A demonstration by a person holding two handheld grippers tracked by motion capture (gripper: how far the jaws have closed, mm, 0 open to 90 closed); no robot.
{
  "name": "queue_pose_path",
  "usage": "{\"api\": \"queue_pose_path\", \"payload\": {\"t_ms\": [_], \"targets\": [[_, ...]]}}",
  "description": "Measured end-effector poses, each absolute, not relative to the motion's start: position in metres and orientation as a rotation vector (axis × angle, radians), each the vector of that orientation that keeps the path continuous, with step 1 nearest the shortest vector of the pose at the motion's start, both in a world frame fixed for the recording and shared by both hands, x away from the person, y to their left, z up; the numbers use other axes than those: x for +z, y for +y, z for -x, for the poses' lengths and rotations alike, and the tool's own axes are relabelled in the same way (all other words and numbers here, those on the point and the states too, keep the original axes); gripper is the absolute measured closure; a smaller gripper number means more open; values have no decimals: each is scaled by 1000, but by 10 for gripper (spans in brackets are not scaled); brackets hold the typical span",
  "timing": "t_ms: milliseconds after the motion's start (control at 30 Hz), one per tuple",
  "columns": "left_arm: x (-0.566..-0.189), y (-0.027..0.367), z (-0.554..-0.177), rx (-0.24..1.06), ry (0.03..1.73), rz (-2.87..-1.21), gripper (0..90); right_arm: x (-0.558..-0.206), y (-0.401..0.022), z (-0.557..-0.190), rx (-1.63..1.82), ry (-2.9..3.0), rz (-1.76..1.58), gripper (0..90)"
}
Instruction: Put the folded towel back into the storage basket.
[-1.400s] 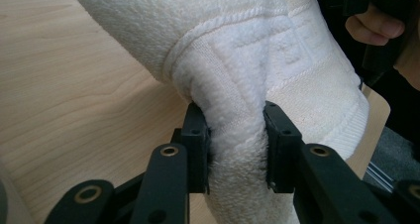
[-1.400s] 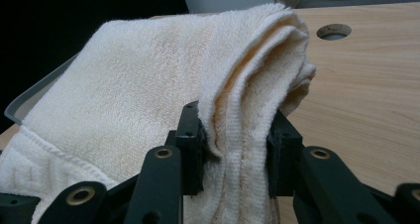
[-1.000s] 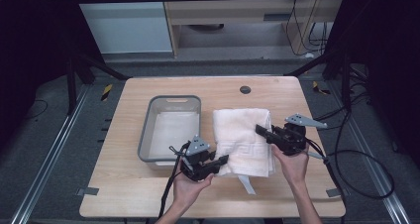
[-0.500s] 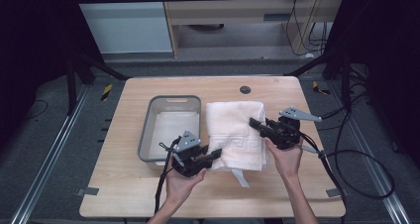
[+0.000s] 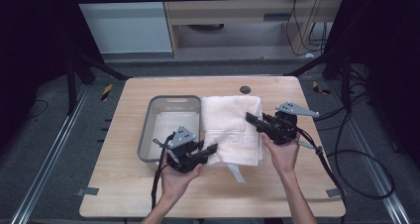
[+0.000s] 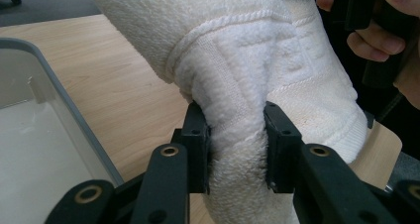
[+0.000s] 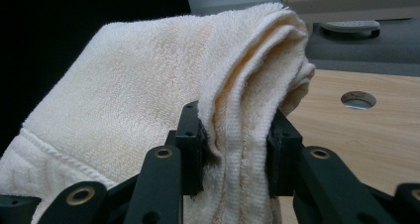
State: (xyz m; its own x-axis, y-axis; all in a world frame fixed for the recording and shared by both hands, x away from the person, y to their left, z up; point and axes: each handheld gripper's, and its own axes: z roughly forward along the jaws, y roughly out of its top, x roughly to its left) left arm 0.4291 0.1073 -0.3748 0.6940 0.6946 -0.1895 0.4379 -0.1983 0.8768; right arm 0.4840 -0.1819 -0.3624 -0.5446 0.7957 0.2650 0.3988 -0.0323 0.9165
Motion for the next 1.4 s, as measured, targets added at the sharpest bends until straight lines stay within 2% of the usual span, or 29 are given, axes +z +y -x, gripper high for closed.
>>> {"api": "queue_pose_path", "payload": {"t_ms": [1400], "targets": [[-348,166,-437,395,935,-1777,672,-334,-121,-505,1662,1902,-1179,663]]}}
